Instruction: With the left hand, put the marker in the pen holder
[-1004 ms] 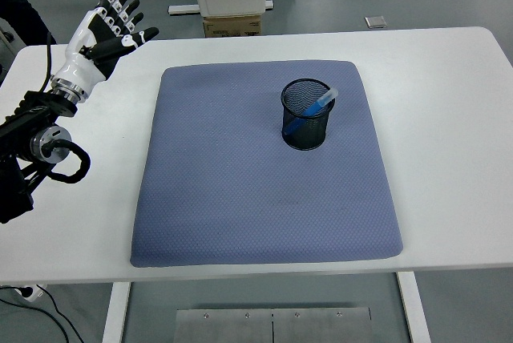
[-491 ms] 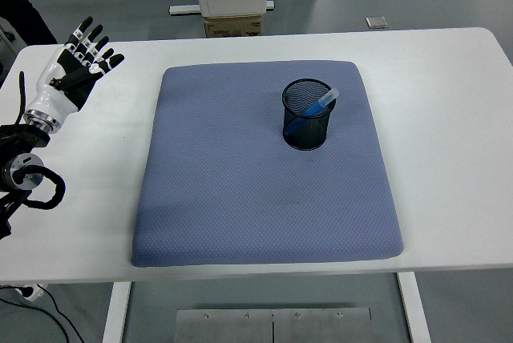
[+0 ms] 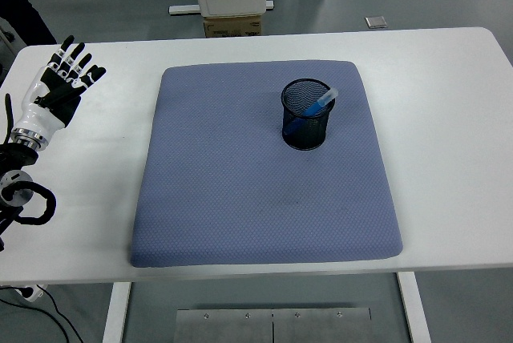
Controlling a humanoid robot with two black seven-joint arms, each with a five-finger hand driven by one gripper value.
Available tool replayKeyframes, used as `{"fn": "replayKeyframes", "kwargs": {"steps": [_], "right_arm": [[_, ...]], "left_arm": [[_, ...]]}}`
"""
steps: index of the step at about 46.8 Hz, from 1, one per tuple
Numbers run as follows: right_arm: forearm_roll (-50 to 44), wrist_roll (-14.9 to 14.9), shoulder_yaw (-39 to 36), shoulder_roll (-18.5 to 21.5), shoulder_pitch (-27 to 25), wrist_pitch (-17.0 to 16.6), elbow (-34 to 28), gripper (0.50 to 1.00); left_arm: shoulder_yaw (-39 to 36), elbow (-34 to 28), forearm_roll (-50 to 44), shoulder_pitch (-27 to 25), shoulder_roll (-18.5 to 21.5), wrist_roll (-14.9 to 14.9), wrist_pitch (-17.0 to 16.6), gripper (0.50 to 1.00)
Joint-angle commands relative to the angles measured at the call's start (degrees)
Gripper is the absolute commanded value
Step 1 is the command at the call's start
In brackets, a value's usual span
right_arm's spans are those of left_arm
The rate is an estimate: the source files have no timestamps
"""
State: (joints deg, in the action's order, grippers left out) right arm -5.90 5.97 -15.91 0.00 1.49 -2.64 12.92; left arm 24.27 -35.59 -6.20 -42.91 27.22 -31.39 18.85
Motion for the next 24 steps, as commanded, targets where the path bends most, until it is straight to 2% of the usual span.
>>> {"fn": "replayKeyframes", "kwargs": {"steps": [1, 24], "right_arm": [[0.0, 0.0, 0.0, 0.0, 0.0, 0.0, 0.0, 1.0], [0.0, -0.5, -0.2, 0.0, -0.3, -0.4, 0.1, 1.0]], "left_arm": [[0.0, 0.0, -0.3, 0.1, 0.8, 0.0, 0.0, 1.0], [0.1, 0.0, -0.3, 2.2, 1.2, -0.1, 0.0, 1.0]]}}
